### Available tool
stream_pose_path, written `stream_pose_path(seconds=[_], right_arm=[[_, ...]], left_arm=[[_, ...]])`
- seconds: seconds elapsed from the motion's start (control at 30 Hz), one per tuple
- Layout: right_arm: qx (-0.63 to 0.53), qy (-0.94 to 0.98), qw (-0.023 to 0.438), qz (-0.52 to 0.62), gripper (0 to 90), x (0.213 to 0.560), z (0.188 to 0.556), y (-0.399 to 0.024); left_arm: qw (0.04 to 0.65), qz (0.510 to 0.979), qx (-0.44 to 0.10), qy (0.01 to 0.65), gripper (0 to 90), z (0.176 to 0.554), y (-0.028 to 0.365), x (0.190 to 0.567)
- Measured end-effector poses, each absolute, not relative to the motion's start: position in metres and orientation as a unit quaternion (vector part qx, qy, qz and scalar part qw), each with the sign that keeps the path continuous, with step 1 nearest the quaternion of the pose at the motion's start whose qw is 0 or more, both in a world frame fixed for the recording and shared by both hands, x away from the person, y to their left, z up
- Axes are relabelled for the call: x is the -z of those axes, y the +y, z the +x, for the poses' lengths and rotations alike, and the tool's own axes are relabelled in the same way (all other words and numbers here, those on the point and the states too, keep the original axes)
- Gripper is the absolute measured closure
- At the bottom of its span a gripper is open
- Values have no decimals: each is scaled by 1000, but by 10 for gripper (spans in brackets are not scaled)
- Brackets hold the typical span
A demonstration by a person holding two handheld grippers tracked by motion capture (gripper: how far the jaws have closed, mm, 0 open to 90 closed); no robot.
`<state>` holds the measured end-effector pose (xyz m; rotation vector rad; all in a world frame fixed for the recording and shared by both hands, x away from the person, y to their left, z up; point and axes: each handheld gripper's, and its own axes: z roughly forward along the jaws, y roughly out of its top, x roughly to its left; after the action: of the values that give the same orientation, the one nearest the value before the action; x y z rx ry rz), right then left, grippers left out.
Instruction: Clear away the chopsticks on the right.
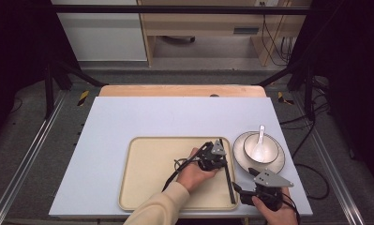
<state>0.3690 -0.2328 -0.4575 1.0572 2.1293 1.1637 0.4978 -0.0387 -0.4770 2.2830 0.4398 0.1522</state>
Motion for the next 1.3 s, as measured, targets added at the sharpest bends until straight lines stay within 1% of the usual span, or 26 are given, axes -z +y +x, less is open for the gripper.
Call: stream_pose_path(seconds=[0.13, 0.2, 0.27, 0.37, 0.4, 0.43, 0.5, 0.57, 0.6, 0.63, 0.7, 0.73, 0.77, 0.8, 0.83, 0.87, 0.97, 1.0, 1.03, 1.07, 1.1, 1.13, 1.17, 1.2, 1.27, 1.3], right_arm=[[-433, 776, 250, 384, 221, 456, 369, -233], [-437, 775, 256, 378, 221, 454, 368, -233], [-444, 772, 261, 372, 221, 453, 367, -232], [-453, 770, 270, 358, 221, 452, 367, -230], [-459, 769, 271, 353, 228, 452, 368, -227], [-459, 769, 271, 353, 228, 452, 368, -227], [-459, 771, 266, 352, 230, 454, 369, -221], [-461, 772, 262, 351, 230, 455, 370, -219], [-459, 773, 262, 351, 213, 455, 372, -217], [-459, 773, 262, 351, 213, 455, 372, -217], [-467, 766, 256, 360, 197, 454, 374, -217], [-469, 763, 258, 361, 173, 453, 375, -217], [-469, 762, 258, 365, 166, 452, 376, -217], [-469, 762, 258, 365, 166, 452, 376, -217], [-477, 757, 253, 367, 140, 451, 378, -217], [-477, 757, 253, 367, 140, 451, 378, -217], [-490, 755, 245, 359, 107, 450, 383, -217], [-492, 755, 245, 358, 112, 450, 385, -217], [-493, 755, 245, 357, 116, 450, 387, -217], [-493, 754, 248, 356, 132, 450, 390, -218], [-493, 754, 248, 356, 132, 450, 390, -218], [-496, 752, 247, 357, 136, 450, 392, -219], [-500, 749, 251, 356, 141, 451, 394, -221], [-500, 749, 251, 356, 141, 451, 394, -221], [-506, 743, 255, 357, 144, 452, 394, -223], [-508, 741, 254, 357, 145, 453, 394, -224]], left_arm=[[390, 904, -69, 162, 898, 497, -42, 474], [397, 900, -72, 166, 898, 497, -39, 472], [394, 902, -82, 156, 897, 497, -31, 466], [407, 894, -92, 167, 897, 494, -13, 460], [411, 891, -100, 168, 896, 491, 0, 455], [411, 891, -100, 168, 895, 491, 0, 455], [430, 879, -111, 174, 891, 482, 23, 447], [441, 872, -112, 180, 887, 479, 29, 446], [446, 869, -114, 180, 864, 476, 36, 445], [453, 865, -118, 178, 864, 473, 42, 443], [462, 859, -130, 177, 792, 466, 54, 439], [470, 855, -134, 175, 692, 462, 60, 438], [476, 851, -142, 170, 636, 457, 70, 436], [476, 851, -142, 170, 566, 457, 70, 436], [482, 847, -143, 174, 492, 453, 78, 435], [490, 842, -142, 174, 492, 451, 85, 435], [502, 830, -160, 182, 351, 443, 105, 435], [507, 827, -163, 183, 301, 442, 113, 435], [509, 823, -170, 185, 271, 440, 121, 435], [520, 813, -177, 194, 204, 438, 135, 435], [520, 813, -177, 194, 186, 438, 135, 435], [524, 808, -183, 195, 186, 436, 145, 434], [528, 805, -189, 196, 122, 434, 154, 434], [533, 800, -191, 200, 122, 432, 163, 435], [543, 788, -199, 209, 74, 429, 180, 436], [547, 783, -206, 215, 71, 428, 187, 437]])
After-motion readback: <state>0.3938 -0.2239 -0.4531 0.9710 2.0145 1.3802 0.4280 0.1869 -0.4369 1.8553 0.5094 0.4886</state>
